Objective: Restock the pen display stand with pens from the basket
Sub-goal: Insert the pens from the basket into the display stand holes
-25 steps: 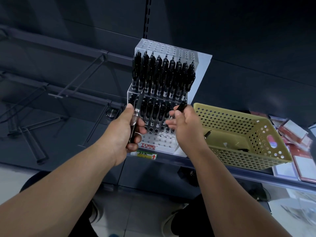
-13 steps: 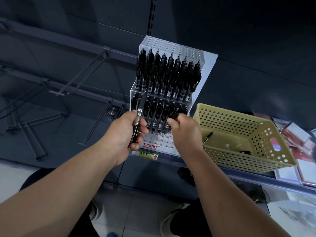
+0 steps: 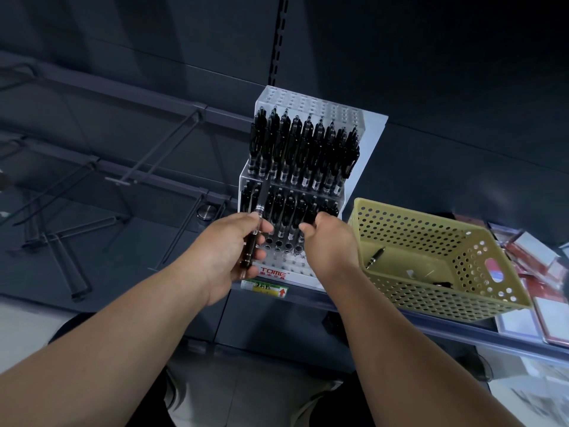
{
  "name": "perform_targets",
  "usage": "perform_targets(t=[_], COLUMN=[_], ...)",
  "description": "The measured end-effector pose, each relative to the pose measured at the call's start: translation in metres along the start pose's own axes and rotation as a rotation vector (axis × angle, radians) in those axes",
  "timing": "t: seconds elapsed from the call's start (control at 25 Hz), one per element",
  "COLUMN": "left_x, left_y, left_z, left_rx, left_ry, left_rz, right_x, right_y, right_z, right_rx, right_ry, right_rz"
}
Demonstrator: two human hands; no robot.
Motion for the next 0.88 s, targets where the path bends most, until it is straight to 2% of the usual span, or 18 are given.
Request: perform_targets(t=[0.12, 0.24, 0.36, 0.52, 0.68, 0.88], left_x=[0.007, 0.012, 0.012, 0.014, 0.018, 0.022], left_y=[0.0, -0.004, -0.007, -0.015, -0.025, -0.036], left_z=[-0.003, -0.005, 0.0, 0.005, 0.005, 0.009], left_rx=[0.075, 0.201, 0.234, 0.343, 0.318, 0.25], left_ry=[0.022, 0.047, 0.097, 0.145, 0.172, 0.226], left_rz=[0.029, 0.076, 0.082, 0.073, 0.096, 0.147], right_x=[0.003, 0.02, 0.045, 0.072, 0.082, 0.085], right_y=[0.001, 0.004, 0.011, 0.016, 0.029, 0.041], right_z=[-0.003, -0.009, -0.004, 0.019, 0.028, 0.027], right_rx=[-0.037, -0.176, -0.383, -0.599, -0.846, -0.828], right_ry=[-0.035, -0.045, 0.048, 0.205, 0.329, 0.424], right_rz=[0.008, -0.029, -0.054, 0.018, -0.032, -0.098])
Point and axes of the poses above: each hand's wrist, its own x-axis away from the middle knuckle, its own y-axis out of the back of the hand, z = x × y, the point moved 8 cm from there along -x, towards the middle knuckle, and after that the axes turned 4 degrees about -x, right-handed, at the moved point
